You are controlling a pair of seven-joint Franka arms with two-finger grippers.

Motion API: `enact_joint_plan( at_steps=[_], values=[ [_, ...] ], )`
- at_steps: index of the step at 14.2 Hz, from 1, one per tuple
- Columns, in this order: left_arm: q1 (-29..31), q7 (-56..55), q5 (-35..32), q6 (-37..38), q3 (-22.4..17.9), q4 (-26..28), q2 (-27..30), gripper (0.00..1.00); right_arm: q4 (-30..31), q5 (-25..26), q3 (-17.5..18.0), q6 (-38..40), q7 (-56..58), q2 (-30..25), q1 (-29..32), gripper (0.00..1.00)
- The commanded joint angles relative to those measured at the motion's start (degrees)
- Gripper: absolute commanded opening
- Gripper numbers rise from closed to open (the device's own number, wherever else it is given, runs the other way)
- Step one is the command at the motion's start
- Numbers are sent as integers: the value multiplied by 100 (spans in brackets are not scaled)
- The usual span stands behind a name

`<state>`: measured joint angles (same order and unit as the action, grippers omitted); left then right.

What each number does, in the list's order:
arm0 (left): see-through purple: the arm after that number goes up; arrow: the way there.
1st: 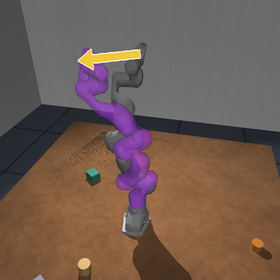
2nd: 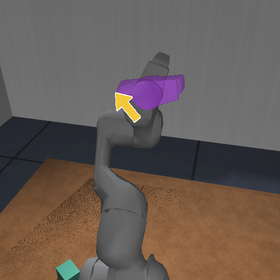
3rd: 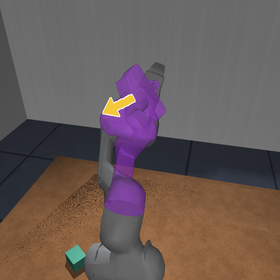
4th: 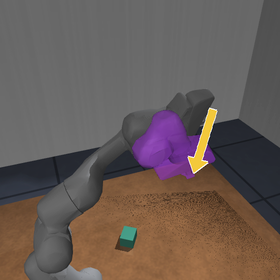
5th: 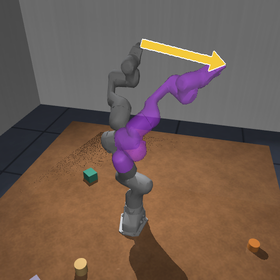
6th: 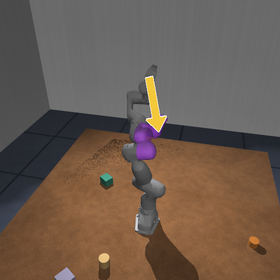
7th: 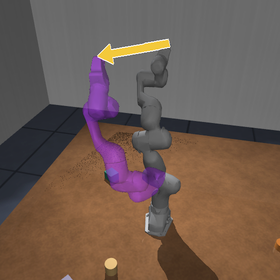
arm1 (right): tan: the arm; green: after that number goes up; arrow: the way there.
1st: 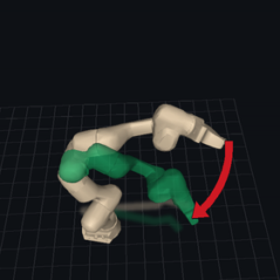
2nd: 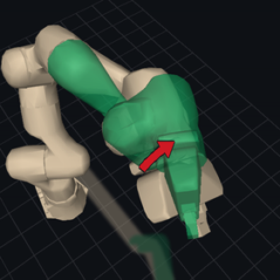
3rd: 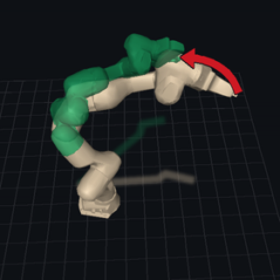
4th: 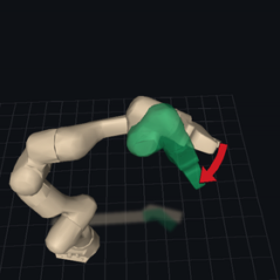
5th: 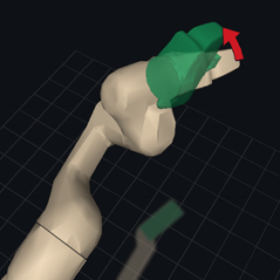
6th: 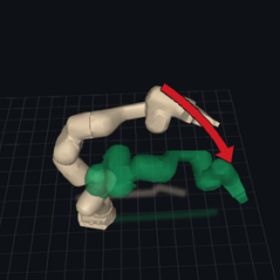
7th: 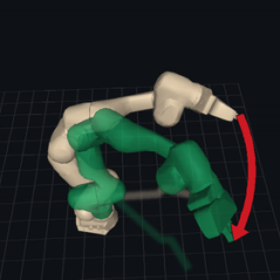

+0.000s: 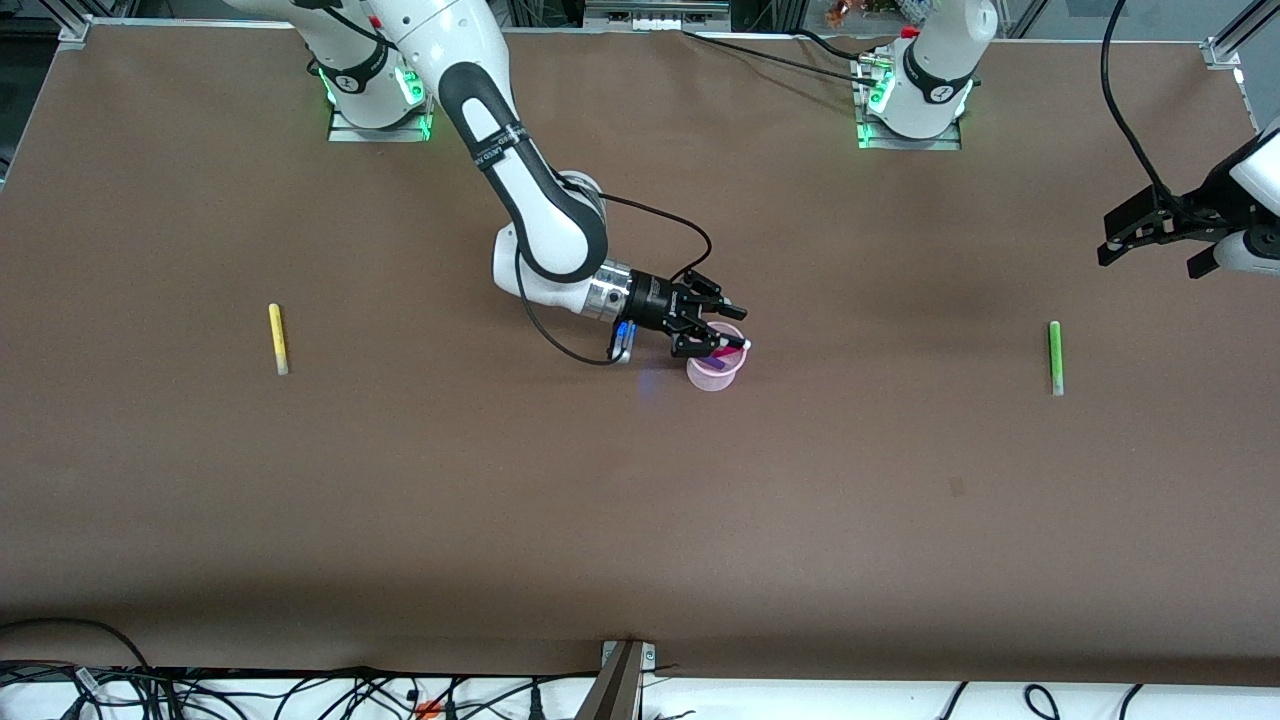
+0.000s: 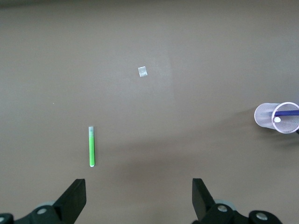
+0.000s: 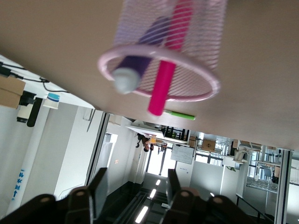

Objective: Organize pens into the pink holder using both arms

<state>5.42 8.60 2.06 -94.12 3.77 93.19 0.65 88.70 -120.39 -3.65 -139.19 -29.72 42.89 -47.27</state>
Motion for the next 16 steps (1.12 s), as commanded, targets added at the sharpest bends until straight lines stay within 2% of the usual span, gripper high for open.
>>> enact_joint_plan(
  at_steps=[1, 2, 6, 7, 10, 12, 14, 16],
  values=[
    [21, 151, 102, 69, -8, -20, 14, 100, -46, 295, -73, -46, 1, -289, 78, 100],
    [21, 151, 102, 69, -17, -20, 14, 100, 15, 714, -187, -81, -16, -455, 61, 100],
    [21, 151, 102, 69, -17, -20, 14, 100, 664, 2963, -565, 163, -34, -1307, 78, 100],
    [21, 151, 111, 78, -17, -20, 14, 100, 788, 3517, -862, 487, -34, -1466, 69, 100],
    [21, 151, 111, 78, -17, -20, 14, 100, 719, 5133, -2039, 2189, -8, -1634, 69, 100],
    [30, 151, 111, 78, -17, -11, 14, 100, 535, 6696, -2472, 2781, 80, -1836, 69, 100],
    [21, 151, 111, 78, -17, -20, 14, 100, 560, 7814, -2544, 3073, 194, -2195, 78, 100],
    [30, 151, 111, 69, -17, -11, 14, 100, 552, 9123, -2396, 3423, 256, -2617, 445, 100]
  ],
)
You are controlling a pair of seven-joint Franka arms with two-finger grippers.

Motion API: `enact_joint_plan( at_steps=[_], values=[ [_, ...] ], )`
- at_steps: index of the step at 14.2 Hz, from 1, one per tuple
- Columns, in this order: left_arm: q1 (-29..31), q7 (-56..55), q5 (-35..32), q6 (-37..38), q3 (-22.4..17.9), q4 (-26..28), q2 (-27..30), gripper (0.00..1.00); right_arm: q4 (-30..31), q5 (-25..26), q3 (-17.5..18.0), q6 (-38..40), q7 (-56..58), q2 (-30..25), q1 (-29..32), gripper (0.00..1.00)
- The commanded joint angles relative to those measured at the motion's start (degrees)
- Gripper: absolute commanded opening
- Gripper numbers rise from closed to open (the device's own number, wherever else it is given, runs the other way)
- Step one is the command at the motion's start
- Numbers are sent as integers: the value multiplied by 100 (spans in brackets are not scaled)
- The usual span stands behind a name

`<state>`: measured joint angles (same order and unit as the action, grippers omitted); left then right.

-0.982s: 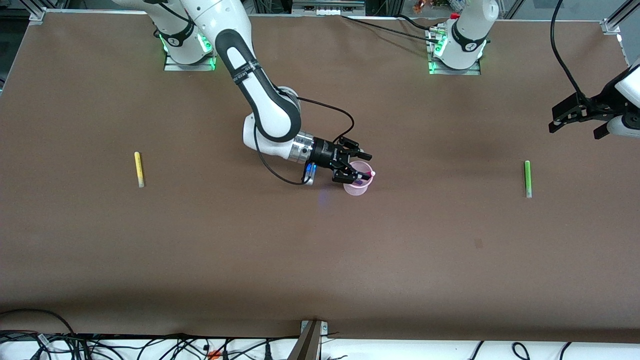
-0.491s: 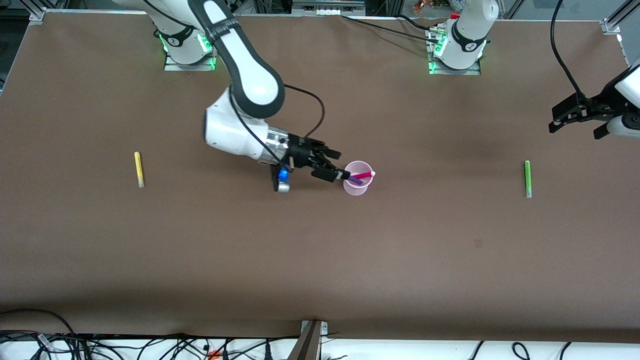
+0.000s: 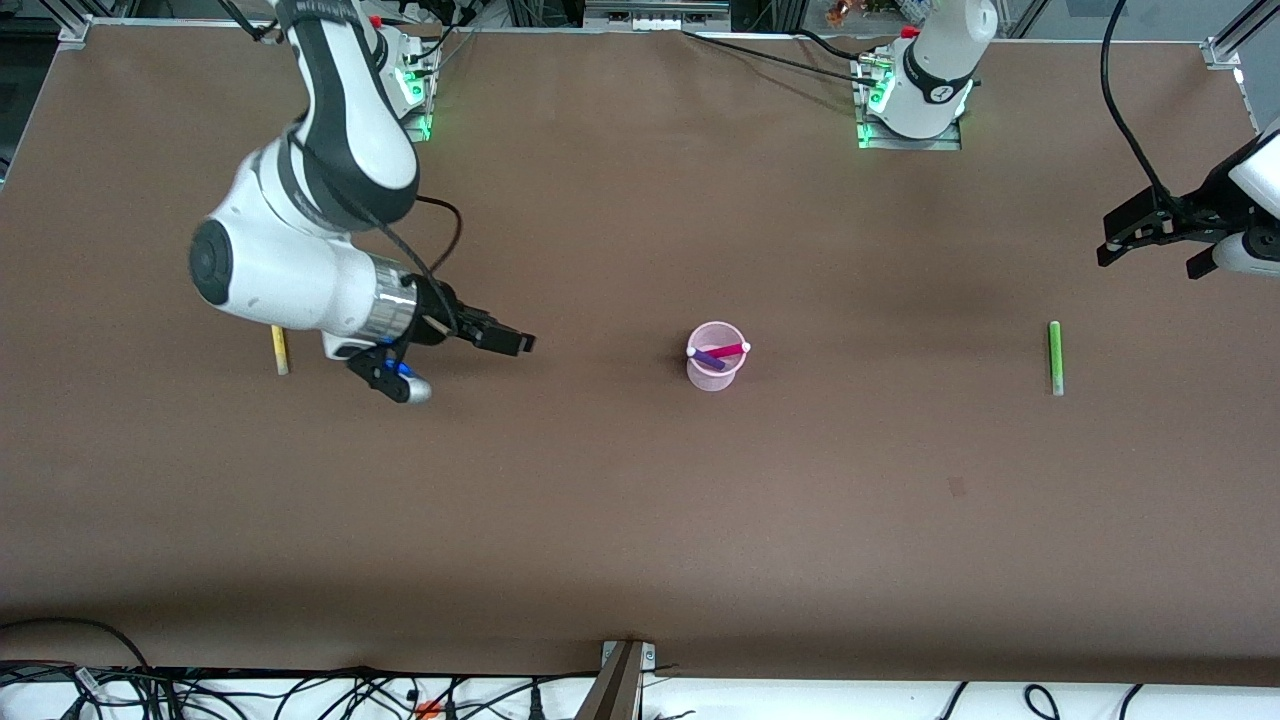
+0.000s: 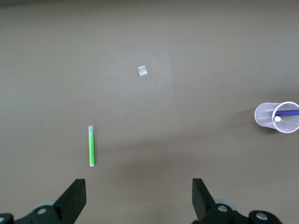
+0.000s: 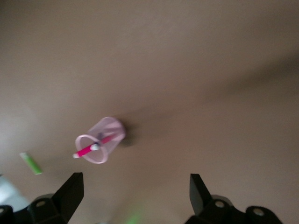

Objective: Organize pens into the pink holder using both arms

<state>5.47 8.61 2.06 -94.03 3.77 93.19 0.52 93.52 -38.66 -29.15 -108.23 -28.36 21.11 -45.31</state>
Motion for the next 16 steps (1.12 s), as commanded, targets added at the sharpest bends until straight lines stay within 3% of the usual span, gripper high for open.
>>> enact_joint_plan(
  at_steps=[1, 5, 10, 12, 16],
  values=[
    [25, 150, 110, 69, -17, -20, 27, 100, 35, 1670, 312, 773, 329, -632, 520, 100],
    [25, 150, 110, 69, -17, -12, 27, 100, 35, 2975, 1286, 1548, 1569, -1537, 1882, 100],
    [25, 150, 110, 69, -17, -12, 27, 100, 131, 3671, 3342, 2121, 2254, -2329, 4228, 100],
    [25, 150, 110, 69, -17, -12, 27, 100, 140, 3681, 3617, 2210, 2623, -2531, 4713, 100],
    [25, 150, 110, 69, -17, -12, 27, 100, 149, 3637, 3627, 2367, 2845, -2699, 4785, 100]
  ],
)
